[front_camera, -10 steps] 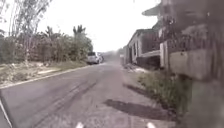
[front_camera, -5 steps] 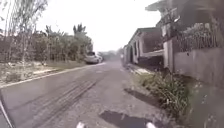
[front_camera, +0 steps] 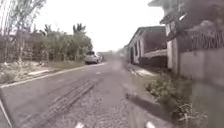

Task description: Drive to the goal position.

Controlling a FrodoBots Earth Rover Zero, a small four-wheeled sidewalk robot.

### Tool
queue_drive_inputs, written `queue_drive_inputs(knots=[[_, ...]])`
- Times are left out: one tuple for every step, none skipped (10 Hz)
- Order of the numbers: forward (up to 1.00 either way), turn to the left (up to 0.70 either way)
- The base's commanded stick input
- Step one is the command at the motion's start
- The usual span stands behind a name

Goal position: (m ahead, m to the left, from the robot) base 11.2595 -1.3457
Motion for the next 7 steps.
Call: queue_drive_inputs(knots=[[0.7,0.01],[0.7,0.01],[0.7,0.01],[0.7,0.01],[0.7,0.01],[0.7,0.01],[0.7,0.01]])
